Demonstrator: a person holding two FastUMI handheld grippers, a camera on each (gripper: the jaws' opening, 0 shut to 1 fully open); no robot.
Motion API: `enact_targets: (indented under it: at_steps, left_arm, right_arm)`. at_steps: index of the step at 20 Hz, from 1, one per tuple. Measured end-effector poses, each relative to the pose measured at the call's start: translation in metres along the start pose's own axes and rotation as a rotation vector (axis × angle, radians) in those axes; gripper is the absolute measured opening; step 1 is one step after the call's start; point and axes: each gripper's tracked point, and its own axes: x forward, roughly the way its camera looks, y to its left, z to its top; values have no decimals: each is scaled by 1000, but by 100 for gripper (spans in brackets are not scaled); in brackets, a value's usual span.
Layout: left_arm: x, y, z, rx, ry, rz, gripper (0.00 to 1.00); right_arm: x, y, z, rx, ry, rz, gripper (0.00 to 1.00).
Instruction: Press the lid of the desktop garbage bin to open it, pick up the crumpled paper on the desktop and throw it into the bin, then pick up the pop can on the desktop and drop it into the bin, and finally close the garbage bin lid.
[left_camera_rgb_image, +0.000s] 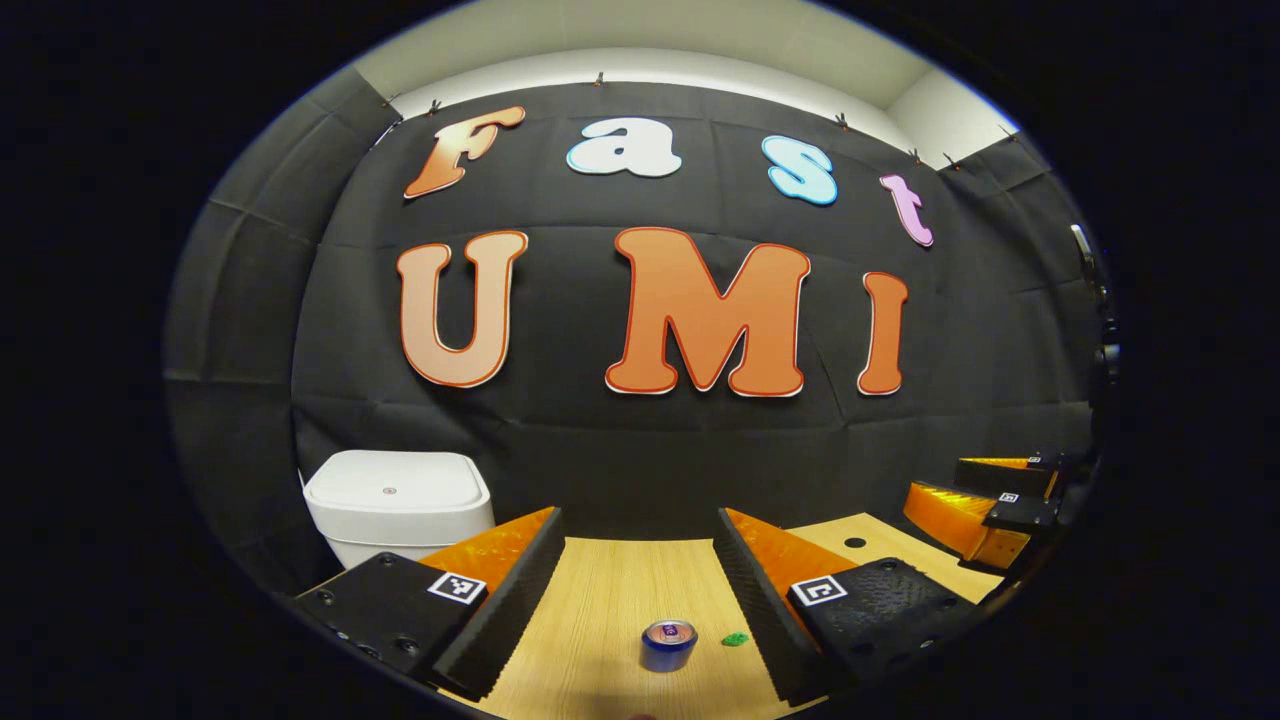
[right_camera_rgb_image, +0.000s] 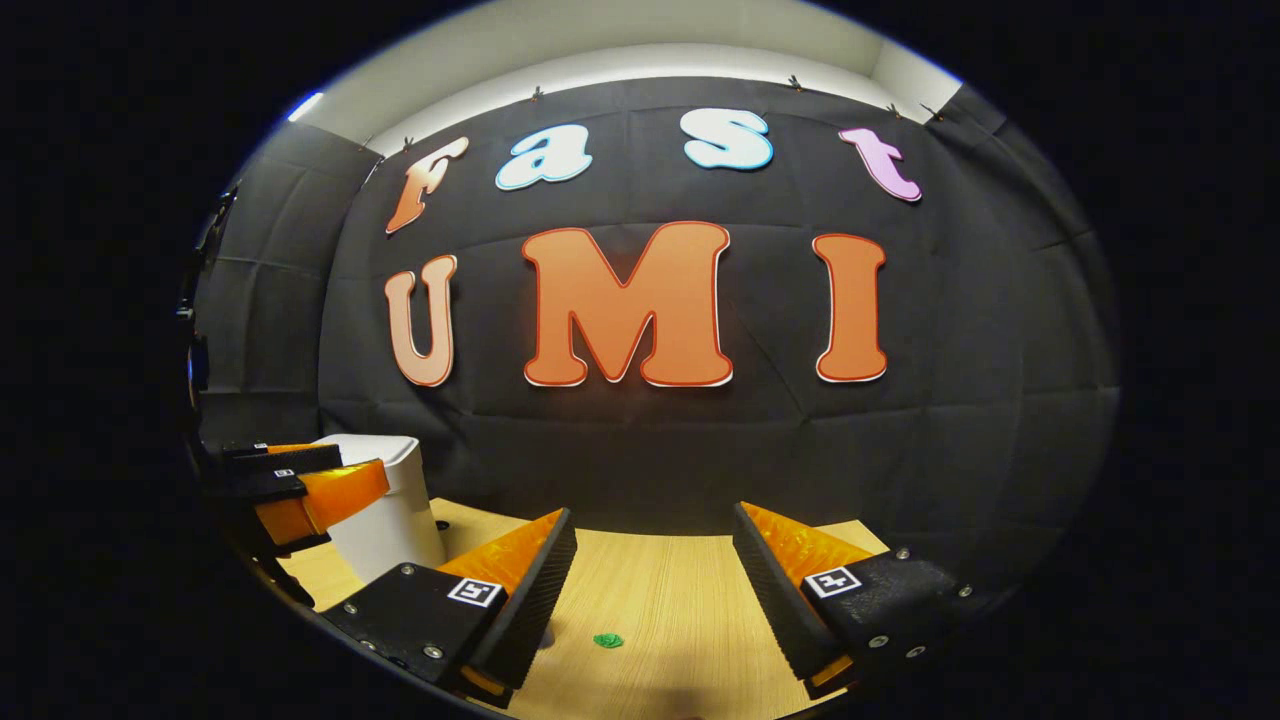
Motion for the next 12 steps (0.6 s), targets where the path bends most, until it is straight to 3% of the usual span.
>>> enact_targets:
  at_steps: [6, 12]
  left_arm:
    - [-3, 24, 43, 41, -98, 64, 94]
    - [1, 95, 90, -6, -165, 161, 94]
  right_arm:
    - [-2, 0, 16, -30, -38, 3, 94]
    - [-4, 0, 18, -62, -40, 2, 94]
